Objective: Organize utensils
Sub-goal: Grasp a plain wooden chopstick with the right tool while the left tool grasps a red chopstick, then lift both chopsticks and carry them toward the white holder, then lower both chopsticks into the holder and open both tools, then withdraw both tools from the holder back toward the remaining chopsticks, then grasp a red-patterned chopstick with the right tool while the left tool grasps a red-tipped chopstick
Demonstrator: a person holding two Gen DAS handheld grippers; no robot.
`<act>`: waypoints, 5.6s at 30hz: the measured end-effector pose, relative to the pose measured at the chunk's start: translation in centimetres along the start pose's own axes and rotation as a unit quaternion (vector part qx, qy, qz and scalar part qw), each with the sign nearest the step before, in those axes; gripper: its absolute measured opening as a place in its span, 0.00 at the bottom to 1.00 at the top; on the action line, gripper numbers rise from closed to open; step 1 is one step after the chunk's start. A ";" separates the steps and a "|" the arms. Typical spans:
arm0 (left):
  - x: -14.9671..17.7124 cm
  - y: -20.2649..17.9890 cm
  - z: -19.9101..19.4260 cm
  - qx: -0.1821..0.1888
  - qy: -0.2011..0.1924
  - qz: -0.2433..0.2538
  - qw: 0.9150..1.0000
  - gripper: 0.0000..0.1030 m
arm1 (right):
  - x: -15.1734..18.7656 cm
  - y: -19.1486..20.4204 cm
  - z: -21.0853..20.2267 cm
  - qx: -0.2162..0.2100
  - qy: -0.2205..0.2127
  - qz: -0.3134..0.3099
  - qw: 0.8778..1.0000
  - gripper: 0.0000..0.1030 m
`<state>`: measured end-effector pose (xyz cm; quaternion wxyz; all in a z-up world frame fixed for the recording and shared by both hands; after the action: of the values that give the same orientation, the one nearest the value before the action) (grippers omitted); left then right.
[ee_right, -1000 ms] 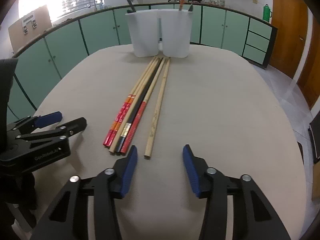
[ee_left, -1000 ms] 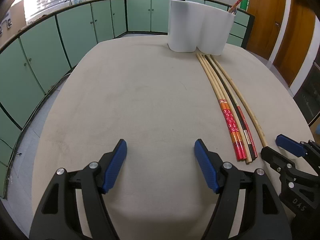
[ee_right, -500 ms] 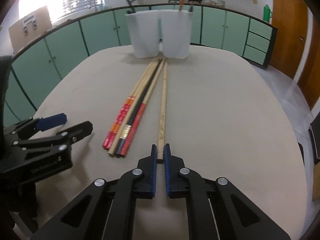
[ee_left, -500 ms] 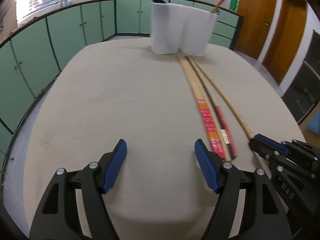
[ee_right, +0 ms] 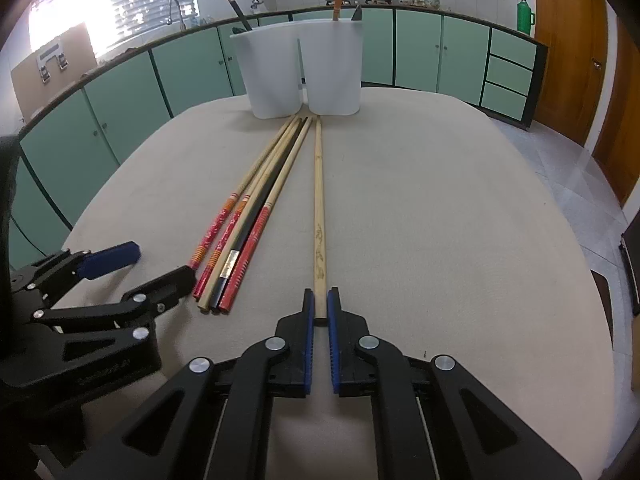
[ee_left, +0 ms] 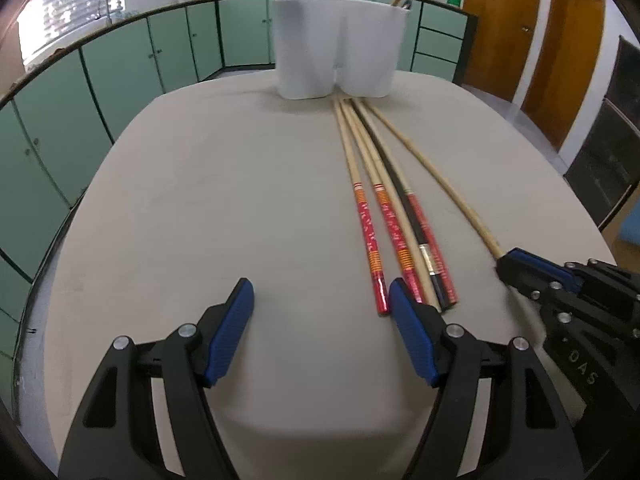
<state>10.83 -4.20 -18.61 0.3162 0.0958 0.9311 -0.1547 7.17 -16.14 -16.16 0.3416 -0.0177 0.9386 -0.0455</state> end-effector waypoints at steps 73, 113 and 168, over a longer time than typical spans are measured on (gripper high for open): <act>-21.0 -4.0 -18.5 0.065 -0.284 0.132 0.948 0.05 | -25.0 -5.3 -16.5 -0.098 -0.255 -0.011 0.962 0.06; -18.0 1.0 -11.9 0.018 -0.249 0.076 0.965 0.60 | -21.0 -9.7 -9.3 -0.026 -0.214 0.082 0.973 0.76; 0.1 3.2 -1.9 -0.007 -0.020 -0.032 0.999 0.67 | 0.1 1.7 -0.7 0.013 -0.003 -0.006 1.000 0.54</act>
<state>10.55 -0.54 -17.99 0.3307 0.0601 0.9282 -0.1599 6.69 -14.37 -15.88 0.3440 -0.0187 0.9369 -0.0593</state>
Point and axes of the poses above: each gripper's, at about its wrist camera, not at the fingertips, and z roughly the way its jaws point, y to its left, x to its underside, the point moved 1 cm from there along z, roughly the way its jaws point, and after that the axes turned 15 degrees about x, right-handed, at the moved point
